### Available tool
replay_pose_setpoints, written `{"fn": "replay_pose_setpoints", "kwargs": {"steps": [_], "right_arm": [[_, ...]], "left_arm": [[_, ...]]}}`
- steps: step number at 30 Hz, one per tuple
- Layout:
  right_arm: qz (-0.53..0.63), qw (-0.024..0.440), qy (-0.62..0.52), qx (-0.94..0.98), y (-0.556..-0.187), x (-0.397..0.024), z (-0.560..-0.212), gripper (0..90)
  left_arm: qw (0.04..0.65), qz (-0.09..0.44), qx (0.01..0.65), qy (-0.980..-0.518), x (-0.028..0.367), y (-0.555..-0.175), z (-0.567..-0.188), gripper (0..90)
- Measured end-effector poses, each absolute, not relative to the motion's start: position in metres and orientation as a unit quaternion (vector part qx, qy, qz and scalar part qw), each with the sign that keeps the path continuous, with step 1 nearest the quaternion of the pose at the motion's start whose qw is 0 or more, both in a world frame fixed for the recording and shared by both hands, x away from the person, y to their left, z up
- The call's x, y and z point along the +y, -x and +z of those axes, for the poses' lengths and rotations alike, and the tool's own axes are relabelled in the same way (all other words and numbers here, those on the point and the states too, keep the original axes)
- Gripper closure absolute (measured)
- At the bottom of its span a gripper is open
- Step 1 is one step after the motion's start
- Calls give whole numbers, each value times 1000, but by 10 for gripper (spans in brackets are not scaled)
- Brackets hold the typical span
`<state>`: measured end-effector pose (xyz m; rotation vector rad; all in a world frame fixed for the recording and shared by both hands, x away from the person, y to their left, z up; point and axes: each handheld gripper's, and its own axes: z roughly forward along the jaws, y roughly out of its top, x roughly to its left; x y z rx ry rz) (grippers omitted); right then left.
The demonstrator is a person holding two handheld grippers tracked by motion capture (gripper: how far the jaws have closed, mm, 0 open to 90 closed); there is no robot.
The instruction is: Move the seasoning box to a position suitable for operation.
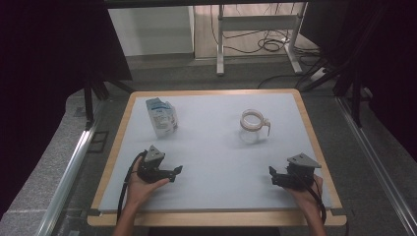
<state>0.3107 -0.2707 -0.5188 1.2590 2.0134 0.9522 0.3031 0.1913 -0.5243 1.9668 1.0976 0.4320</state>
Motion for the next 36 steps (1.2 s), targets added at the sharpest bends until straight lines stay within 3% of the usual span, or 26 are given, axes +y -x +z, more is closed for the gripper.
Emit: {"fn": "replay_pose_setpoints", "kwargs": {"steps": [9, 17, 25, 36], "right_arm": [[365, 274, -462, 761, -310, -267, -516, 72], [394, 279, -429, 763, -315, -251, -485, 70], [389, 266, -411, 780, -384, -228, -448, 54], [378, 233, -407, 798, -453, -204, -443, 21]], "left_arm": [[416, 176, 454, -768, 199, -299, -520, 201], [425, 144, 435, -780, 196, -298, -513, 223], [429, 134, 432, -782, 198, -303, -516, 210], [429, 127, 434, -782, 200, -305, -519, 205]]}}
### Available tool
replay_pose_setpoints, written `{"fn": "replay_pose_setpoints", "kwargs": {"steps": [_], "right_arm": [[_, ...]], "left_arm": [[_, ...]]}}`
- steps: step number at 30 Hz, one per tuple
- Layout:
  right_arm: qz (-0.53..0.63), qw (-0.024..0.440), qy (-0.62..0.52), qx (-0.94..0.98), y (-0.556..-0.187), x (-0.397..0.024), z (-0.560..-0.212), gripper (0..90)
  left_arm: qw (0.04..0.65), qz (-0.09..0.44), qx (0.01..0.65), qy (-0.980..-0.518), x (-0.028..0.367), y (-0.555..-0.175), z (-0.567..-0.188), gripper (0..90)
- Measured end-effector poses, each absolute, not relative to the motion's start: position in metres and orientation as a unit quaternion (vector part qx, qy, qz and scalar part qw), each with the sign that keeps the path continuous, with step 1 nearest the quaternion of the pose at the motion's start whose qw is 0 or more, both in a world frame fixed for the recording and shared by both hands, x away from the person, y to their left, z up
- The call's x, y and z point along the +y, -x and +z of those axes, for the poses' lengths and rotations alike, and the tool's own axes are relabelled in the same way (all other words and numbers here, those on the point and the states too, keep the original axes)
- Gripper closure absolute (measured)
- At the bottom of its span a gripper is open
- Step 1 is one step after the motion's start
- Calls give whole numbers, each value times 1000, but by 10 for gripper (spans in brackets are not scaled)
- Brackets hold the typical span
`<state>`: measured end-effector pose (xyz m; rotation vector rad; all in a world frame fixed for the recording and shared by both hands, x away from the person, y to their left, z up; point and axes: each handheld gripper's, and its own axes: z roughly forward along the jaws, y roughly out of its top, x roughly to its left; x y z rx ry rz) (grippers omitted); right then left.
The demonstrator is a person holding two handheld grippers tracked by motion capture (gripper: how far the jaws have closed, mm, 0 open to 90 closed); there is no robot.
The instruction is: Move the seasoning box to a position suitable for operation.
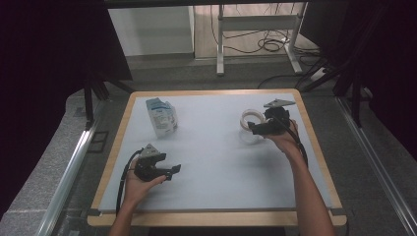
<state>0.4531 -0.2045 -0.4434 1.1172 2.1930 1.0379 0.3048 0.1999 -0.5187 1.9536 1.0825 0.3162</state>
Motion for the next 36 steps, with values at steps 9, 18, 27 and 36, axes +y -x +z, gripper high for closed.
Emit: {"fn": "replay_pose_setpoints", "kwargs": {"steps": [9, 18, 27, 36], "right_arm": [[334, 200, -399, 830, -484, -179, -459, 13], [329, 178, -389, 842, -491, -179, -465, 49], [345, 187, -380, 838, -486, -180, -463, 108], [338, 190, -382, 839, -485, -179, -462, 112]], "left_arm": [[432, 126, 439, -778, 204, -305, -520, 204], [434, 122, 443, -775, 210, -307, -524, 203], [434, 116, 441, -777, 210, -308, -526, 202], [439, 119, 437, -776, 210, -306, -524, 201]]}}
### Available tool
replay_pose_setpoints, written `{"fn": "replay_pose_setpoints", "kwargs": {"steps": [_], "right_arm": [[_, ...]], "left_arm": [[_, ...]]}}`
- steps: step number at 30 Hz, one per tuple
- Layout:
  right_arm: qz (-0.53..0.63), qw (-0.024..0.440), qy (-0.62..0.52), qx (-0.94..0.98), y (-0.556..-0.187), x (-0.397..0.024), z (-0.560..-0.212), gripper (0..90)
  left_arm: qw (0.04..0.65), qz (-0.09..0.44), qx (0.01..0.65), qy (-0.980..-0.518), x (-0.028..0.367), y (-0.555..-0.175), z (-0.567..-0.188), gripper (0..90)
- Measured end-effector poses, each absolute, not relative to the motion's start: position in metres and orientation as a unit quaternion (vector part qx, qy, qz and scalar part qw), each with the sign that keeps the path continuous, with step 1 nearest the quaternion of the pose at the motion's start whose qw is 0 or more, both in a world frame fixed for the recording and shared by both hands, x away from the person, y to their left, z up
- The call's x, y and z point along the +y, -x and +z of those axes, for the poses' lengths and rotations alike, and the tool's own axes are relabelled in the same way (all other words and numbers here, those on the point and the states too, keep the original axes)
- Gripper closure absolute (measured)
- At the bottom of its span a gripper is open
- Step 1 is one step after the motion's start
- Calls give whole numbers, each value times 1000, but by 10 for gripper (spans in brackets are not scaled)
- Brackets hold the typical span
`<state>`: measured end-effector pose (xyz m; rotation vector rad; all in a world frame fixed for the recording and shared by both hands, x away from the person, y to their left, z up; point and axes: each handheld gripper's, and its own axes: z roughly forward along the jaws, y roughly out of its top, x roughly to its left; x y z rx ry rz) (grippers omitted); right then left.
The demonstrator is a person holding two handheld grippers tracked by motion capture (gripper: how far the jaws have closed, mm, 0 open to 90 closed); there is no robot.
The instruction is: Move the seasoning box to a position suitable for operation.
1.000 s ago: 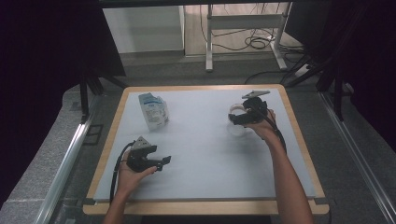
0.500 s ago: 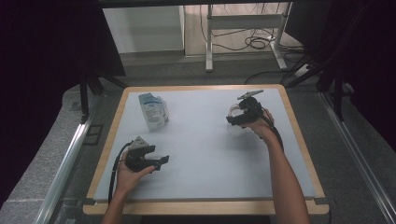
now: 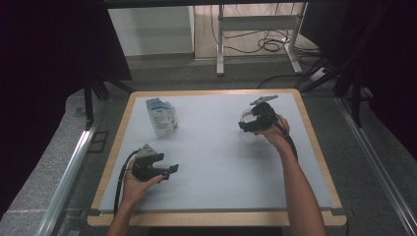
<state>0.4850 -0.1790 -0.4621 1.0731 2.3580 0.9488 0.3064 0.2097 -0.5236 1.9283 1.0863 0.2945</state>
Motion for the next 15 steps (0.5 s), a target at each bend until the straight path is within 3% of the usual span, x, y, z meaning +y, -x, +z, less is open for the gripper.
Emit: {"fn": "replay_pose_setpoints", "kwargs": {"steps": [15], "right_arm": [[324, 187, -387, 843, -486, -177, -460, 113]], "left_arm": [[439, 123, 434, -777, 208, -306, -522, 201]]}}
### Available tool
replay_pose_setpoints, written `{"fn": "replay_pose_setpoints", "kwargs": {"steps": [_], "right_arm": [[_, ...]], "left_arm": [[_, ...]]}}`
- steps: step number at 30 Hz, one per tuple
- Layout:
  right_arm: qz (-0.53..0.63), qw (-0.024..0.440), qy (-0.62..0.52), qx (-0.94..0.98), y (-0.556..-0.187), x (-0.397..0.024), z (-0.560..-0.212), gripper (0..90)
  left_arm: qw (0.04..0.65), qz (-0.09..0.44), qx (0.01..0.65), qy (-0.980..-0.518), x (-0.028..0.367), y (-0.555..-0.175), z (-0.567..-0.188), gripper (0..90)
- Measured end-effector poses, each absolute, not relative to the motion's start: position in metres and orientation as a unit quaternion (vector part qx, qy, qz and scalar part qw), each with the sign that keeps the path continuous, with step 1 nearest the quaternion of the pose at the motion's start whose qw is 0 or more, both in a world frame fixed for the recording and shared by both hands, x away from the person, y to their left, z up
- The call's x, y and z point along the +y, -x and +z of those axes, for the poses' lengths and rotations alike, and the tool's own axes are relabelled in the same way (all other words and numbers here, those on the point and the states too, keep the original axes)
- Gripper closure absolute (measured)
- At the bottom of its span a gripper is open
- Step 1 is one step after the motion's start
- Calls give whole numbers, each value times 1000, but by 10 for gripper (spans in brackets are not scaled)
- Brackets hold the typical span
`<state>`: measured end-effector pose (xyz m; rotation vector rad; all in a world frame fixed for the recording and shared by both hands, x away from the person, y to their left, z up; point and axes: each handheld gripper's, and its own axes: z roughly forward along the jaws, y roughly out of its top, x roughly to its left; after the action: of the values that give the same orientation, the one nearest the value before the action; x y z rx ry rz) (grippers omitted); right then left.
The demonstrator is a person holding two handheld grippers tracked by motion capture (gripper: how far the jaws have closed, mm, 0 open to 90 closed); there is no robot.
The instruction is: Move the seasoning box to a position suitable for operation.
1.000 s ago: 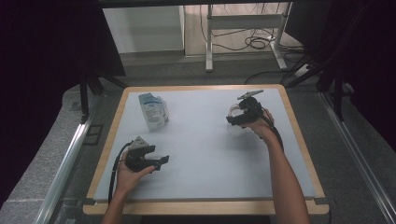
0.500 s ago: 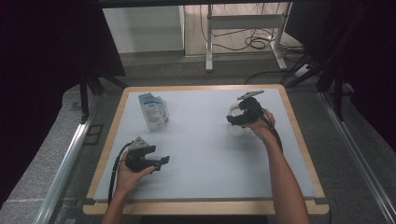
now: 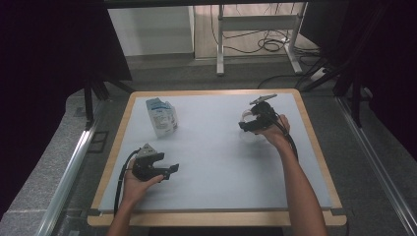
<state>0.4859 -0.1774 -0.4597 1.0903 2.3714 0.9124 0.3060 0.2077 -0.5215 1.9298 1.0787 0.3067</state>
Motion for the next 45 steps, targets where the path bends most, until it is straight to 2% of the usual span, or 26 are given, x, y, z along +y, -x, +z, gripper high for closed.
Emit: {"fn": "replay_pose_setpoints", "kwargs": {"steps": [14, 22, 37, 42, 45], "right_arm": [[323, 198, -404, 832, -470, -179, -447, 114], [330, 197, -420, 822, -440, -187, -440, 114], [340, 193, -436, 810, -380, -202, -442, 114], [324, 197, -440, 814, -373, -202, -451, 113], [325, 181, -441, 817, -372, -202, -458, 113]], "left_arm": [[441, 125, 434, -776, 208, -306, -521, 201], [441, 128, 431, -777, 207, -306, -519, 201], [437, 130, 431, -779, 205, -309, -519, 201], [436, 132, 430, -780, 204, -308, -519, 201], [435, 132, 429, -780, 205, -308, -519, 200]]}}
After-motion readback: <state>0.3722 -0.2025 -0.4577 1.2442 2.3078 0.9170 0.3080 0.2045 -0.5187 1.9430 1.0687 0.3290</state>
